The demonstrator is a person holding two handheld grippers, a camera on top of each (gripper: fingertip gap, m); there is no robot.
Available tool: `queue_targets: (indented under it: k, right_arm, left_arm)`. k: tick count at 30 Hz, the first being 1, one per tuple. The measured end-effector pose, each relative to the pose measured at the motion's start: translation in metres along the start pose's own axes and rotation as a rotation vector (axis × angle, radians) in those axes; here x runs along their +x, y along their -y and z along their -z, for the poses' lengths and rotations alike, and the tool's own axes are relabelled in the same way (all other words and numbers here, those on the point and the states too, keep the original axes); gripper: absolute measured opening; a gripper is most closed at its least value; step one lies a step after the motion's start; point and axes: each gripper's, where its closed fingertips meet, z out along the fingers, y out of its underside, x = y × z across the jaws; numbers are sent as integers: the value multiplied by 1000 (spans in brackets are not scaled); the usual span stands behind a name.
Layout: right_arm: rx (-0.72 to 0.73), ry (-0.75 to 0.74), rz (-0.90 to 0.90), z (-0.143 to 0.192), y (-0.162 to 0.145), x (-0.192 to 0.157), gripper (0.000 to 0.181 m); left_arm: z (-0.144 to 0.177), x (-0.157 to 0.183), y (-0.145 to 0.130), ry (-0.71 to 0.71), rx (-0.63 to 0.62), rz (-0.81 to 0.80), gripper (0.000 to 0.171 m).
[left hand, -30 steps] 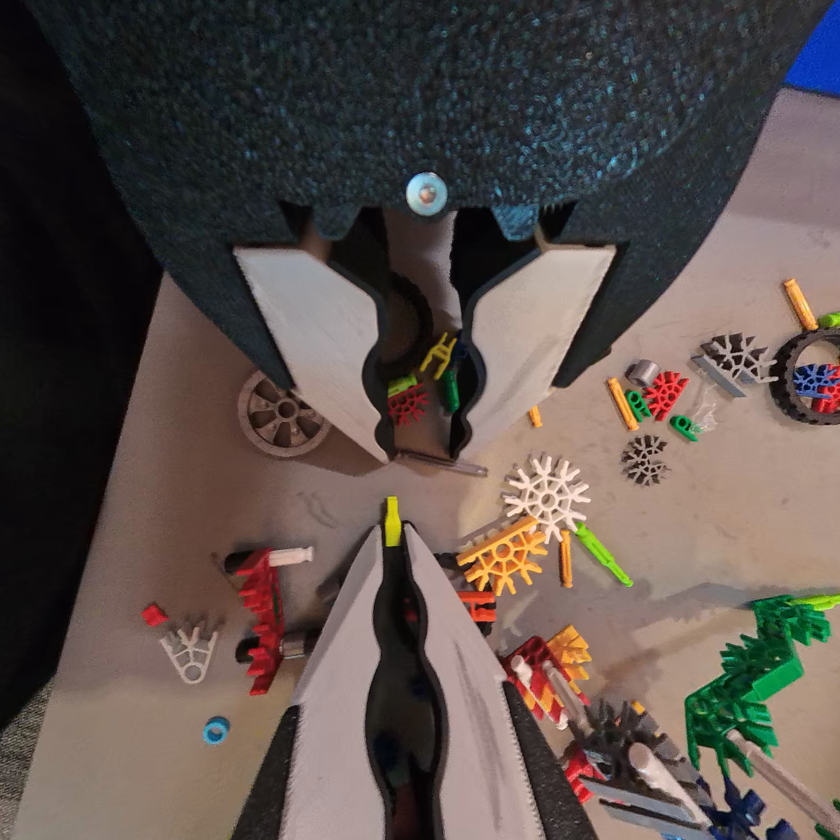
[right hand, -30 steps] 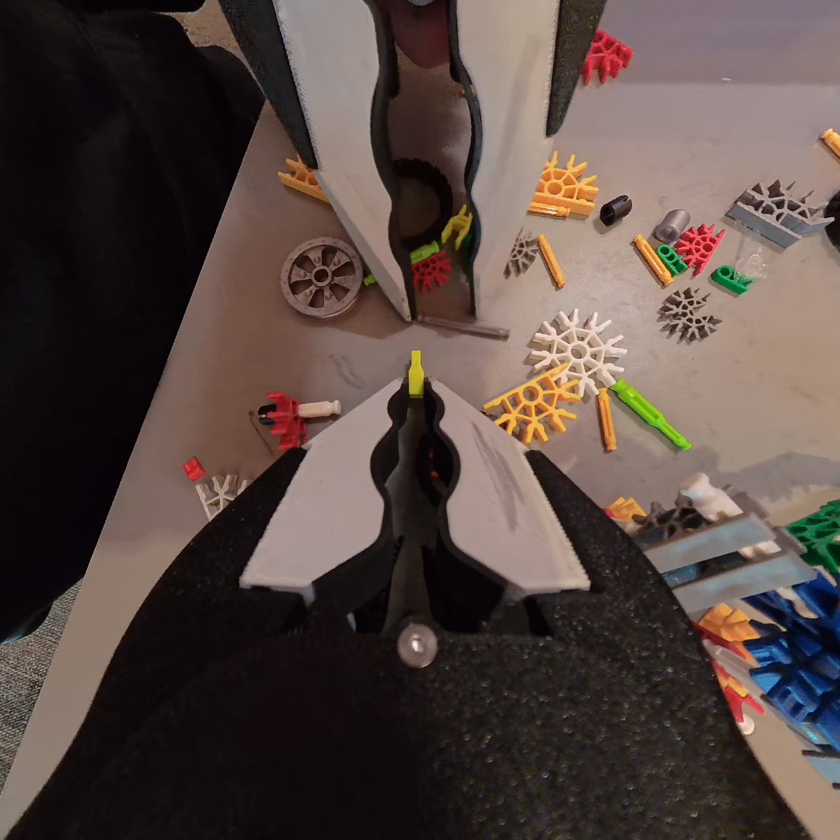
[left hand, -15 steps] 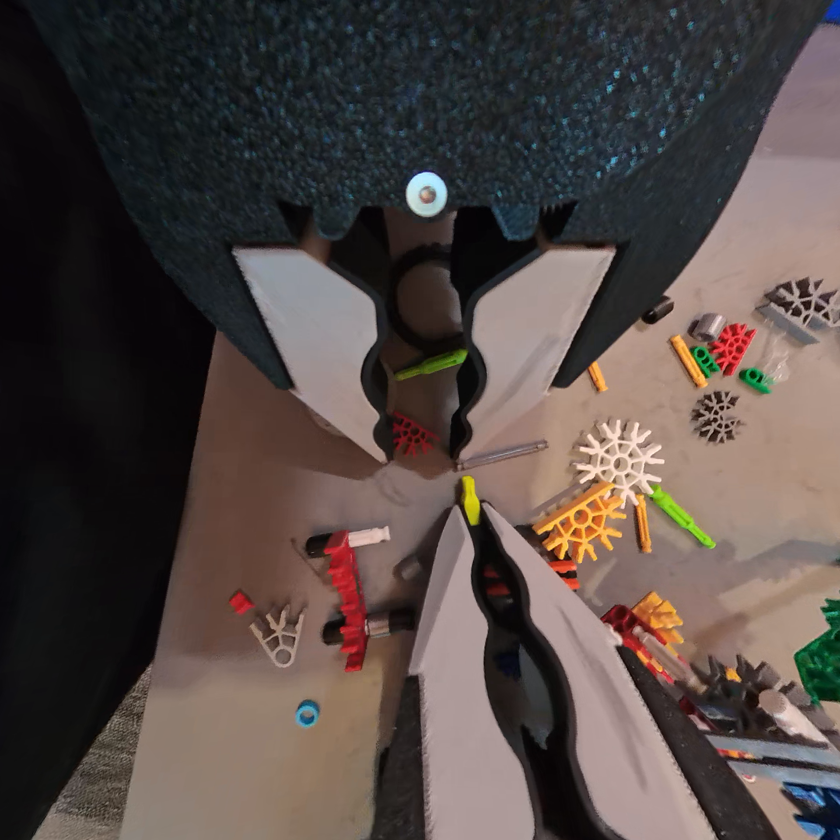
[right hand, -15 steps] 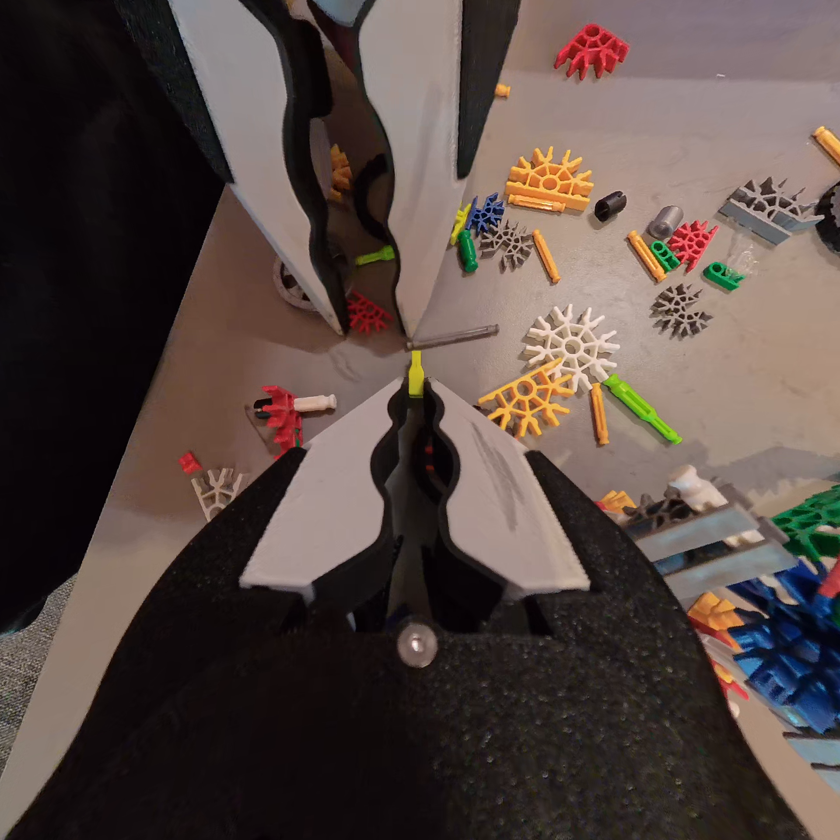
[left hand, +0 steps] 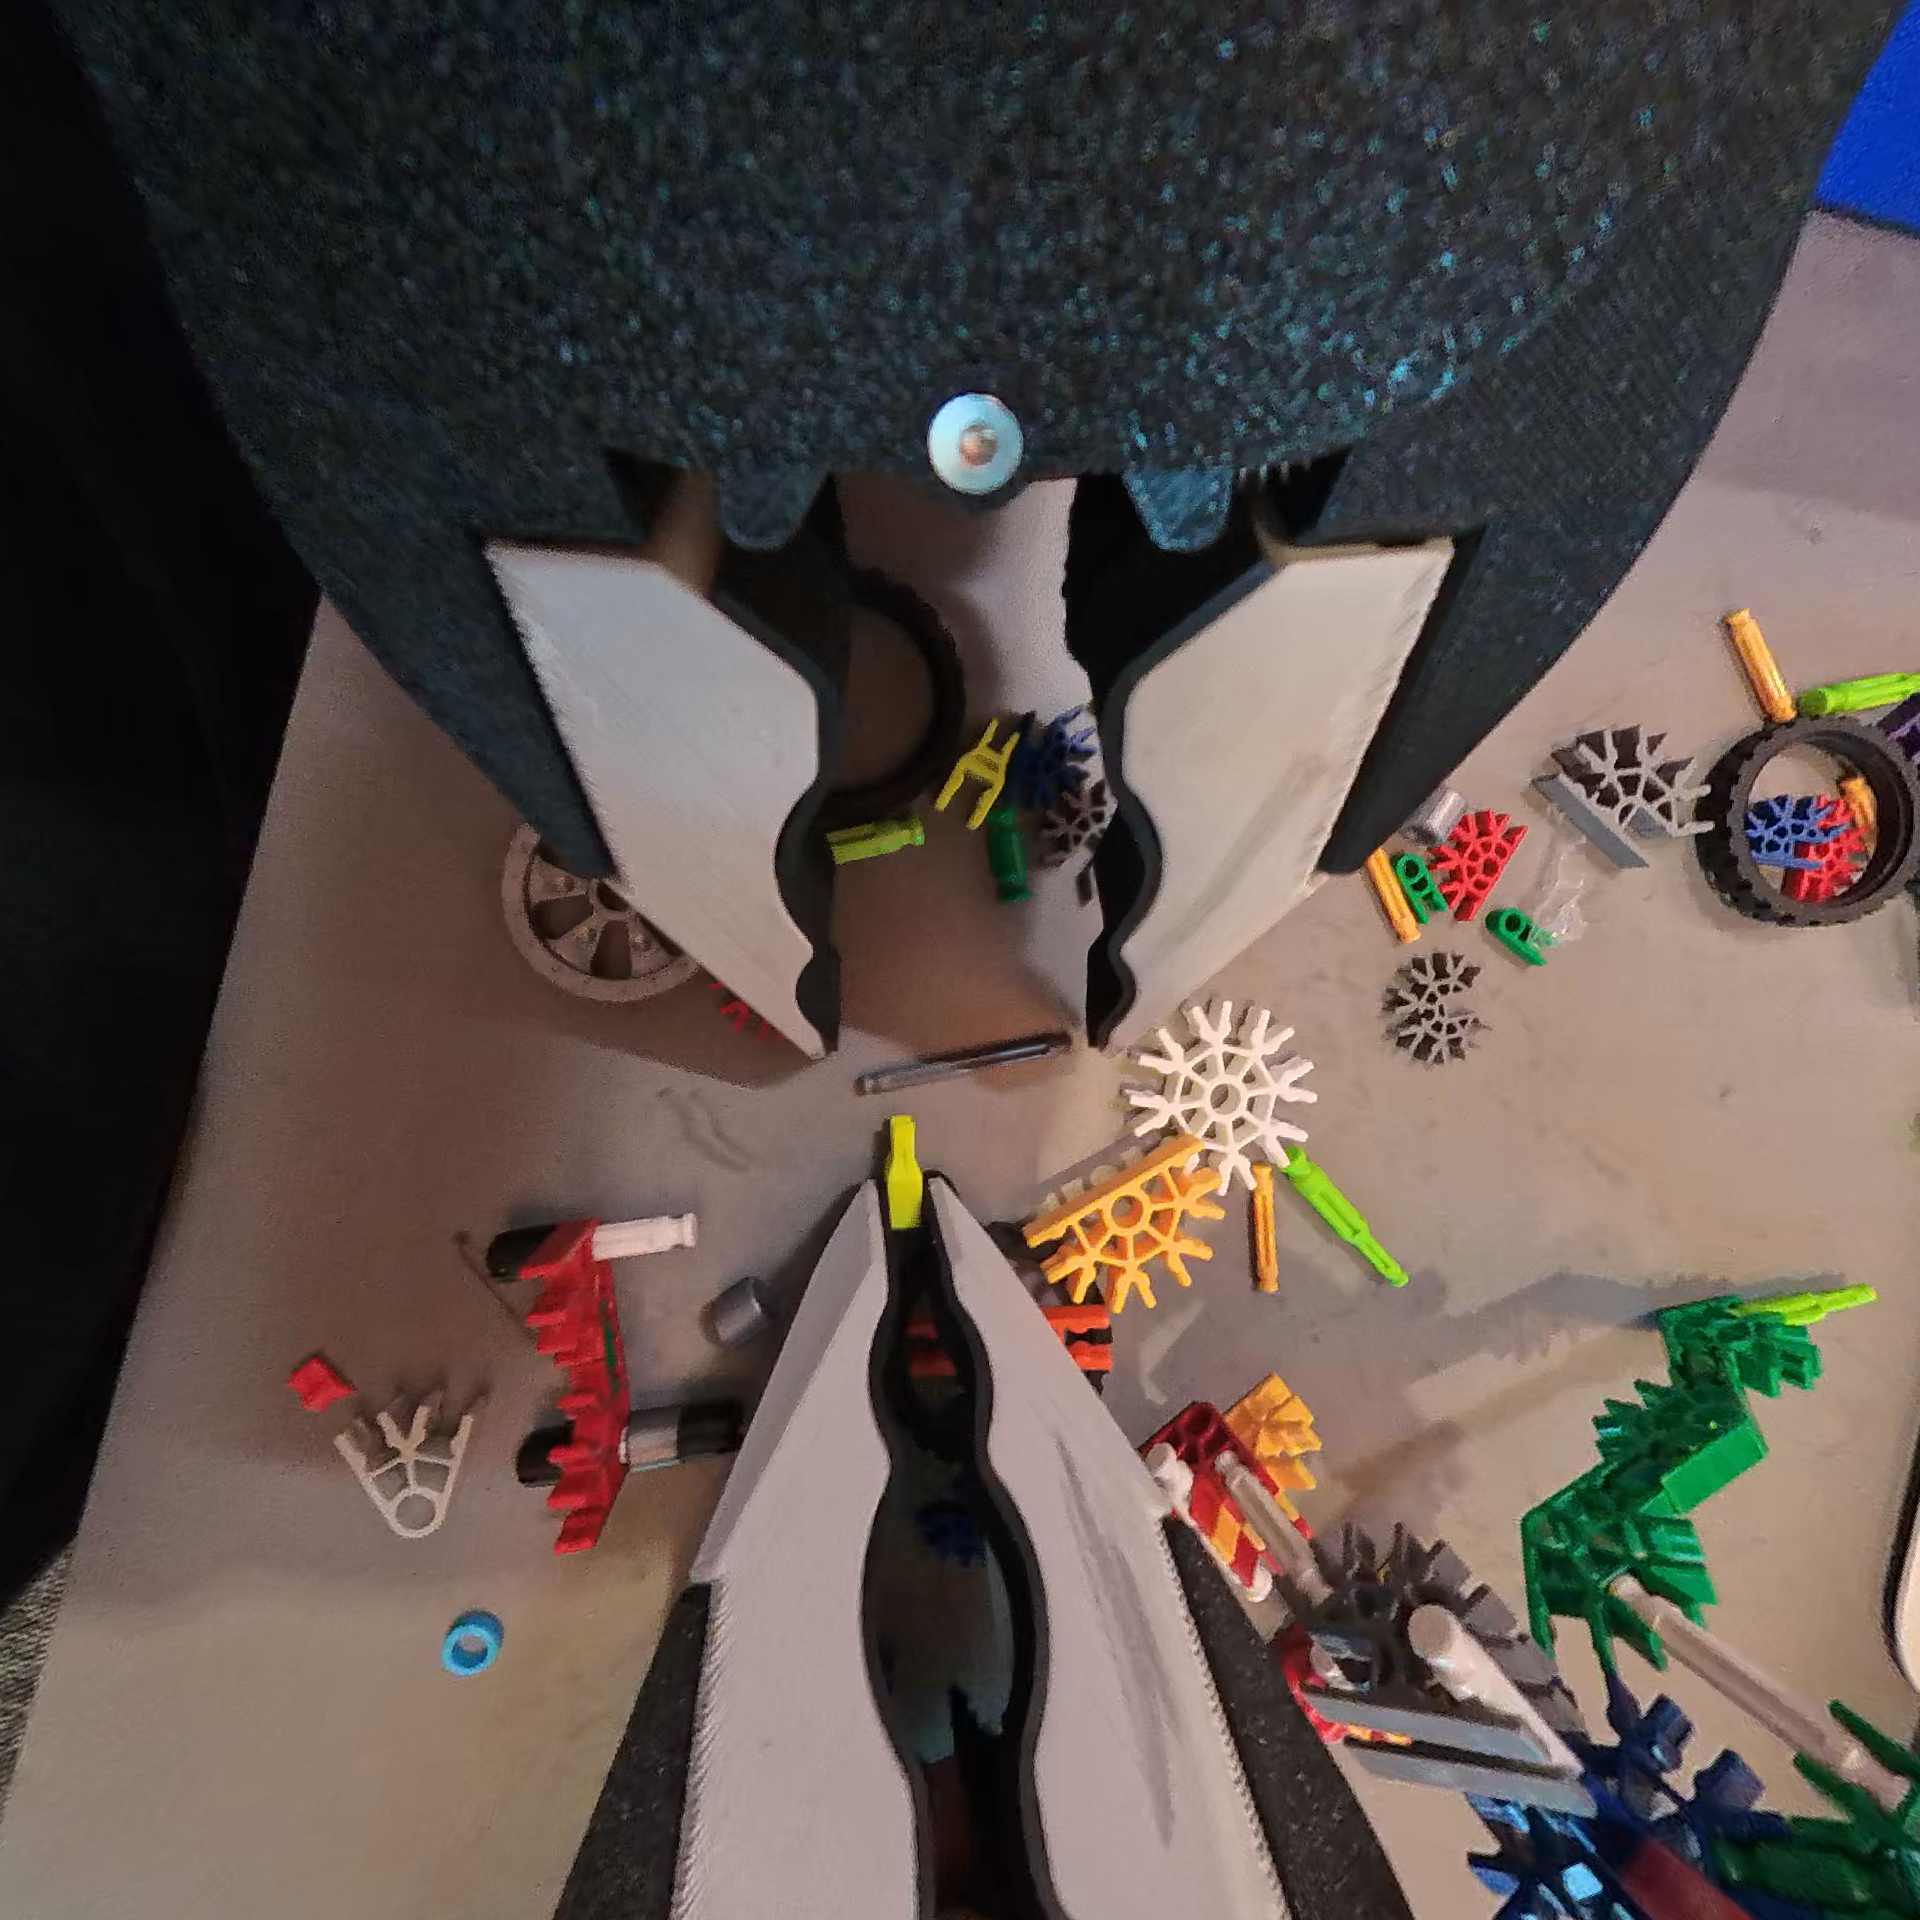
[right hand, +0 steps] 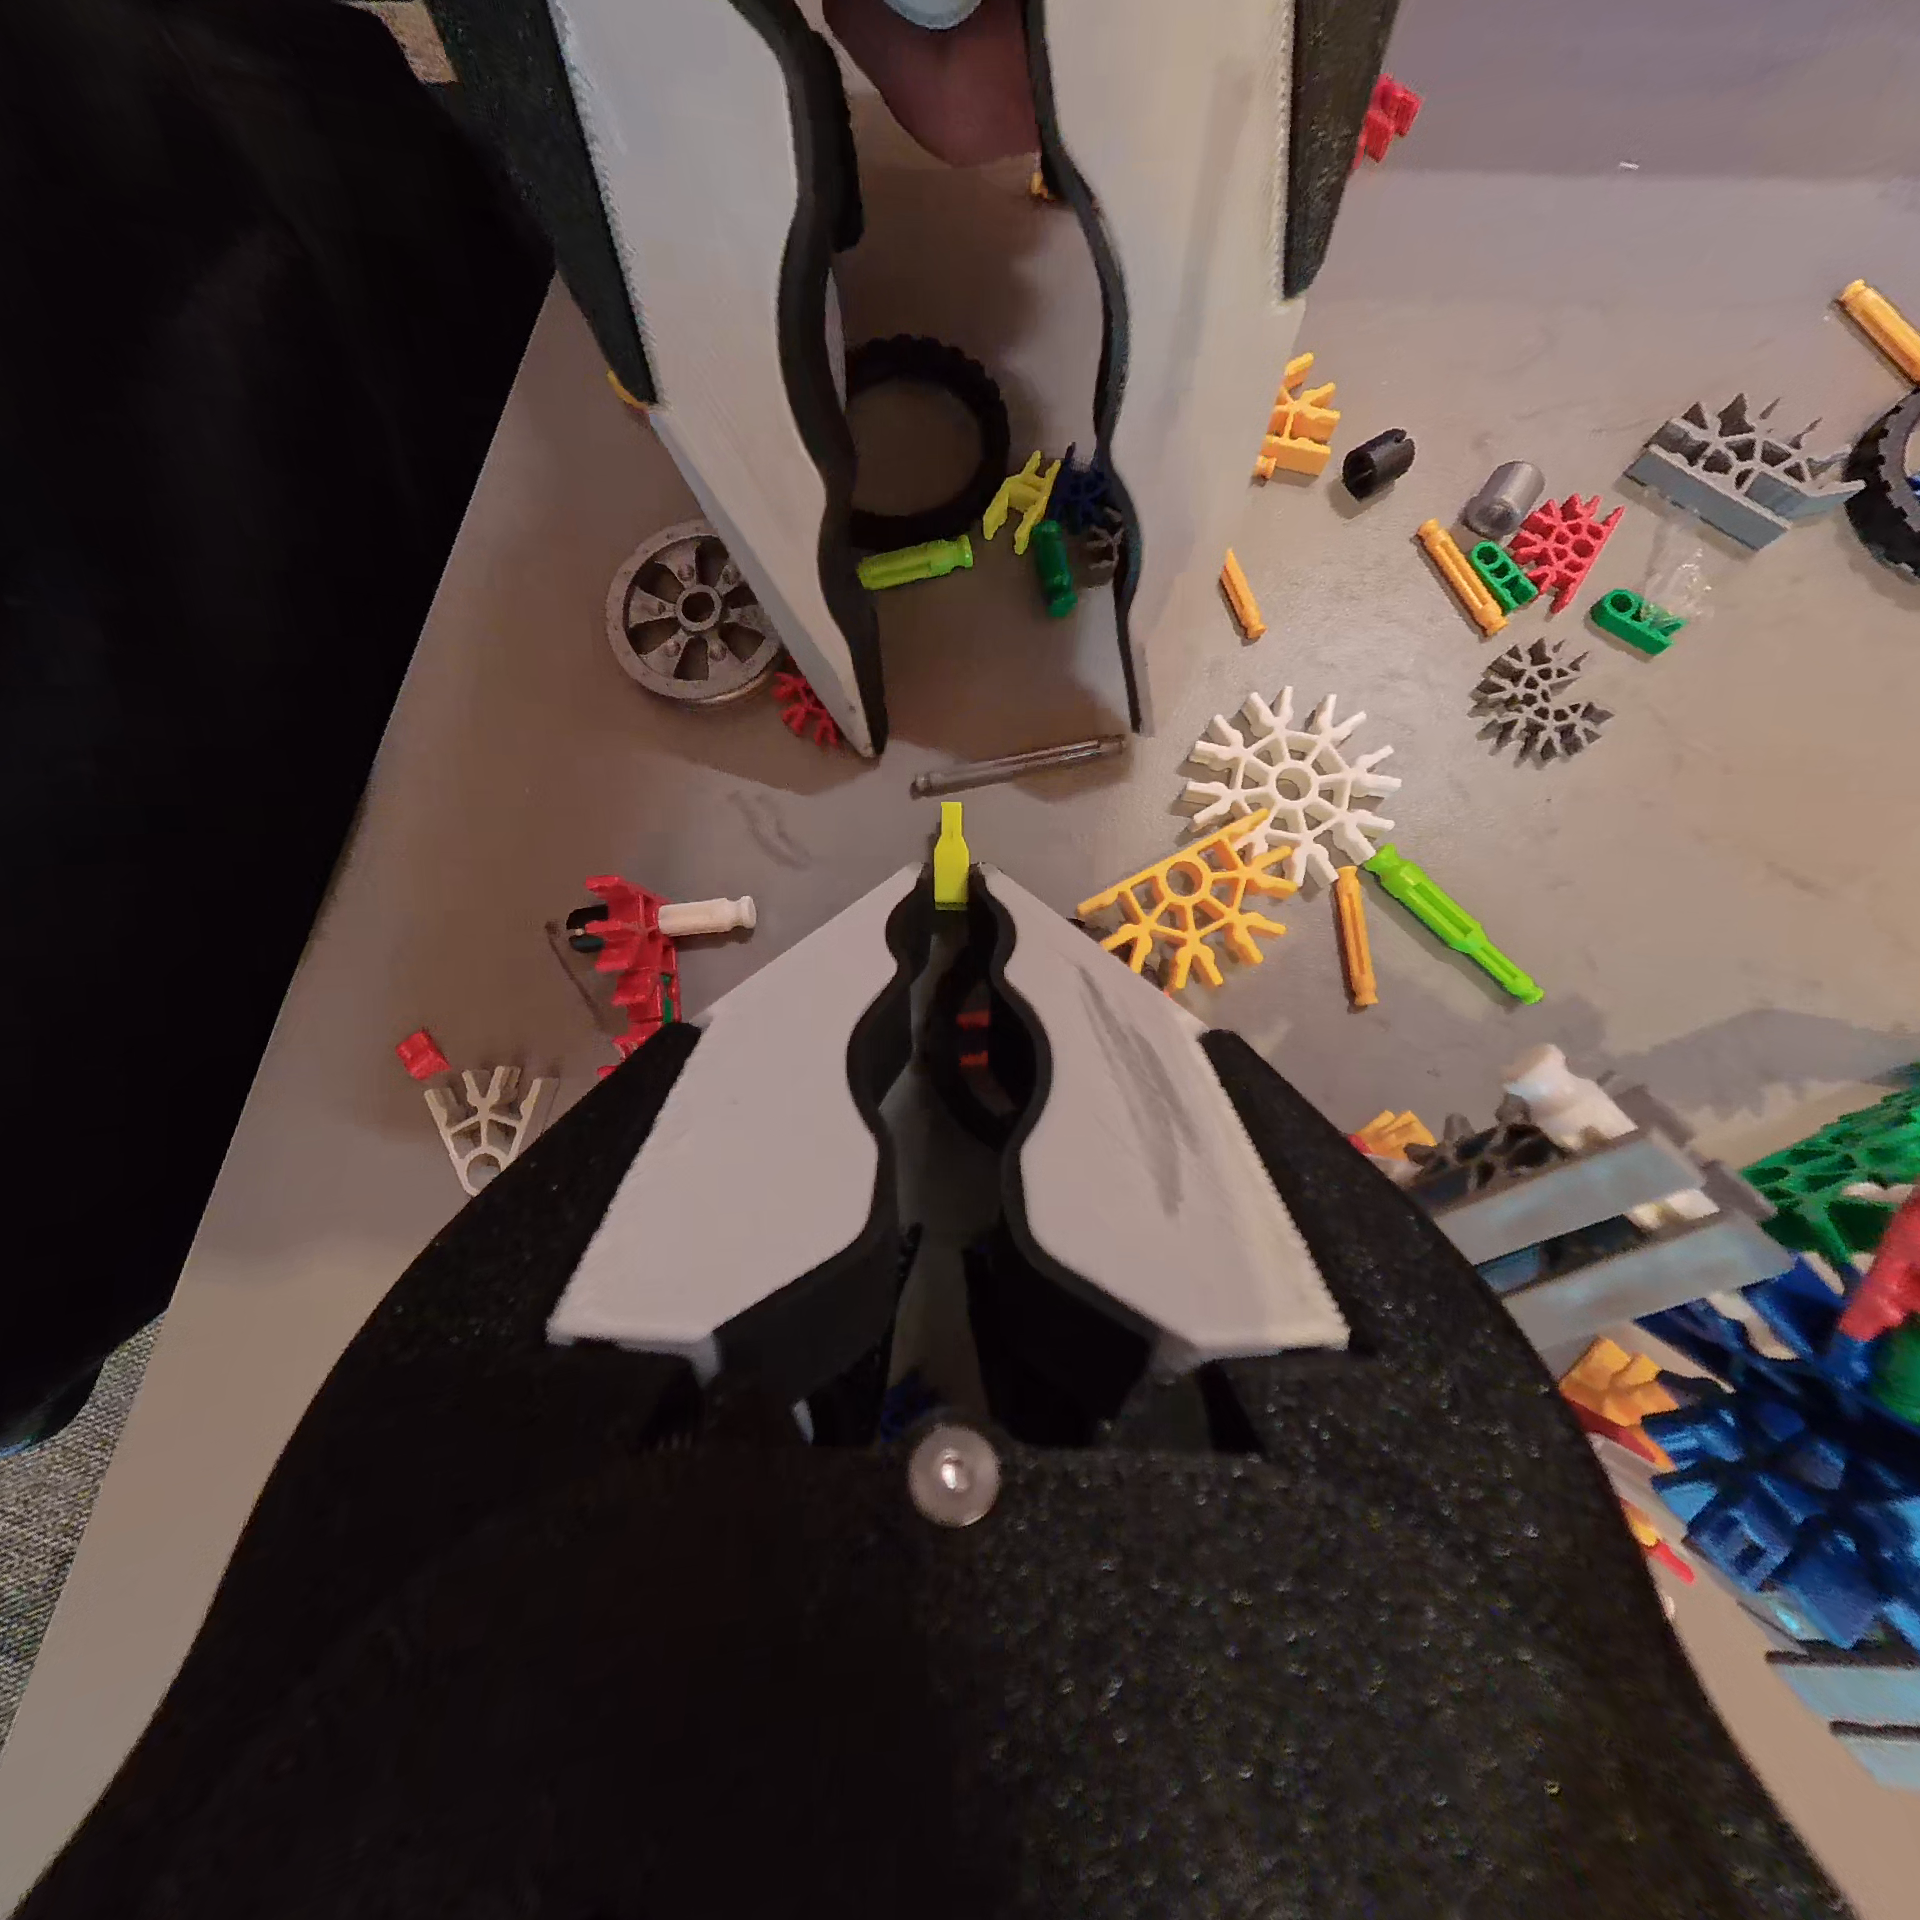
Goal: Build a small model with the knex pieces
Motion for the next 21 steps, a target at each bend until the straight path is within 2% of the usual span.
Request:
queue_targets:
  k: [5,14,21]
  right_arm:
    - [2,1,-2,0,0,0,5]
    - [2,0,-1,0,0,0,5]
    - [3,1,0,0,0,0,5]
  left_arm:
    - [-2,0,3,11,10,-6,45]
    - [-5,1,7,67,28,-47,21]
    - [-2,-5,6,92,20,-20,38]
